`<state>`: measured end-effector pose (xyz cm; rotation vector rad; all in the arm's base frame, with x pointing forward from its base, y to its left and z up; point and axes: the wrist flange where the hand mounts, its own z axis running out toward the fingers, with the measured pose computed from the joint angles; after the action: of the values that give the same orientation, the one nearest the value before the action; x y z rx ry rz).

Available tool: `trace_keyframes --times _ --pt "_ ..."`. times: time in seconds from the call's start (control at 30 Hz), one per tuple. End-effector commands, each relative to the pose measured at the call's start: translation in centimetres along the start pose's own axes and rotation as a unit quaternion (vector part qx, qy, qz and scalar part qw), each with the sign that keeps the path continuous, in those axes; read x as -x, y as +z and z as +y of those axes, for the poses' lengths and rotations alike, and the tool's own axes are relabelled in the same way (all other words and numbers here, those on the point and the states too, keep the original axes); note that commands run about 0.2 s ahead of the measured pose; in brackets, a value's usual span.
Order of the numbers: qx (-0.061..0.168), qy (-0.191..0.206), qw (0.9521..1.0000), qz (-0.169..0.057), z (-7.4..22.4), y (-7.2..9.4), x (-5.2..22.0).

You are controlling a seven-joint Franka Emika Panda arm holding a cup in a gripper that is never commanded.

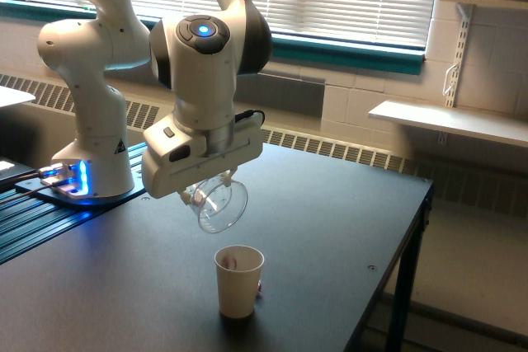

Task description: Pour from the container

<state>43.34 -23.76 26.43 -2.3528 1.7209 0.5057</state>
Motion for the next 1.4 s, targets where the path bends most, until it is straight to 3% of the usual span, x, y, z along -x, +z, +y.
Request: trace_keyframes --times 0.03,0.53,0.63,1.4 --pt "-0.005 0.006 0.9999 -0.009 -0.4 -0.2 -0.8" --pt "-0.018 0.011 0.9997 -0.013 -1.4 -1.6 -1.6" --pt "-0.026 0.008 0.9996 -0.011 -1.7 -2.5 -1.7" --pt "-0.015 -0.002 0.9999 -0.008 -0.6 -1.8 -1.3"
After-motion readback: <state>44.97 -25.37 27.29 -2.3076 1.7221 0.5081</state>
